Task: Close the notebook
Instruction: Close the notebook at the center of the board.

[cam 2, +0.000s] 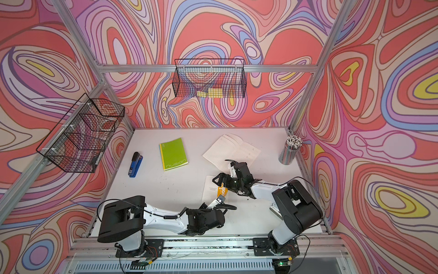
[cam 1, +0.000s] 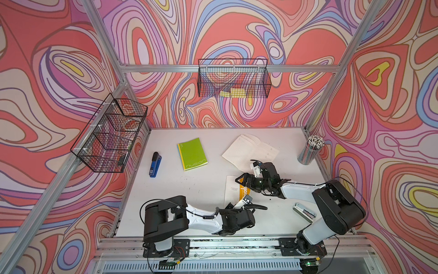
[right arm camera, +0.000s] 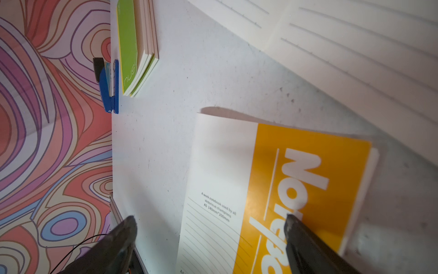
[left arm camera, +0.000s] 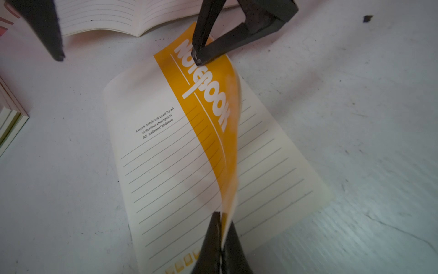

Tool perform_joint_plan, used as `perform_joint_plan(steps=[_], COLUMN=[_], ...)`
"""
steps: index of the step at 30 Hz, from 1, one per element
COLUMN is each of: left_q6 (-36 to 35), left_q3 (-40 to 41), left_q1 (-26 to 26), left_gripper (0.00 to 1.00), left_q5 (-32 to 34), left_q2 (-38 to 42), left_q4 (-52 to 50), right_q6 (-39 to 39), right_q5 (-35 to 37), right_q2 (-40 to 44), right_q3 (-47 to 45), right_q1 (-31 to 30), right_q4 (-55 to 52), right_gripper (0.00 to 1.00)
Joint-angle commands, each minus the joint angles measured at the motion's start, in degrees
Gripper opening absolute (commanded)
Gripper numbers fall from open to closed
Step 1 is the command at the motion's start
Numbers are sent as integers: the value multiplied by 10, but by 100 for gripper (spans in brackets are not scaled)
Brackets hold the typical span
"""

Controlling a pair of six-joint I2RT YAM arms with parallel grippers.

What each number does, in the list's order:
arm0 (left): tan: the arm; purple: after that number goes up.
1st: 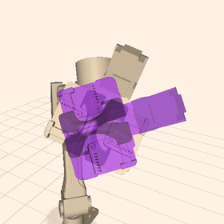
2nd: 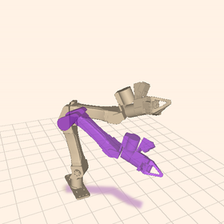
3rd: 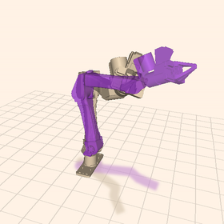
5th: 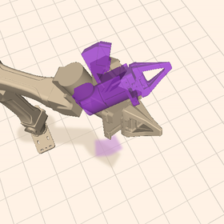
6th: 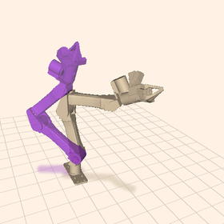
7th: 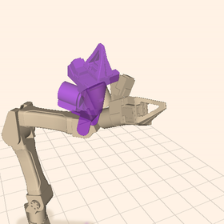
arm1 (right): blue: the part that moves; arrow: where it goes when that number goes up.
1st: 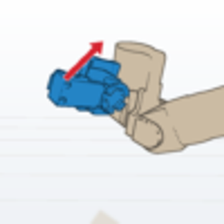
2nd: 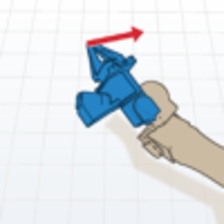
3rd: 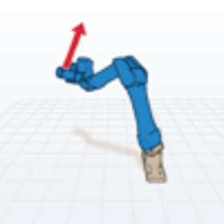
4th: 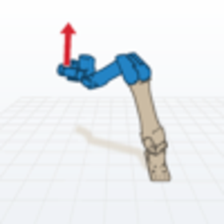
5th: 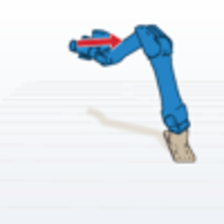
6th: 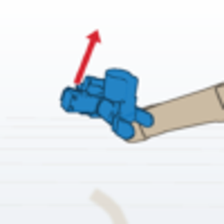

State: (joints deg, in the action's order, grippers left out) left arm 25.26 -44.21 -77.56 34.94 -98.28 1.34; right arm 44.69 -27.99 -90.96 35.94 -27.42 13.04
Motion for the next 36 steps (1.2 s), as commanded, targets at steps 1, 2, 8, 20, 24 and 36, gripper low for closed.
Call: perform_joint_plan(steps=[1, 2, 8, 20, 24, 36], left_q6=[8, 7, 15, -41, -17, 132], left_q3=[-15, -15, -19, 46, 92, 177], left_q1=[4, 3, 1, 15, 86, 358], left_gripper=[27, 33, 40, 47, 48, 51], left_q5=[3, -4, -40, -113, -211, -575], left_q2=[9, 11, 25, 187, 267, 325], left_q4=[-21, -22, -26, -25, -12, 83], right_q6=[2, 1, 0, 0, 1, -2], right_q5=[-2, -2, 0, -5, -5, -3], right_q2=[-12, -13, -20, -31, -26, -10], right_q3=[-10, -11, -10, -12, -15, -23], right_q1=[2, 2, 2, 2, 1, 2], right_q4=[14, 15, 18, 27, 27, 19], right_gripper=[98, 98, 98, 98, 98, 98])
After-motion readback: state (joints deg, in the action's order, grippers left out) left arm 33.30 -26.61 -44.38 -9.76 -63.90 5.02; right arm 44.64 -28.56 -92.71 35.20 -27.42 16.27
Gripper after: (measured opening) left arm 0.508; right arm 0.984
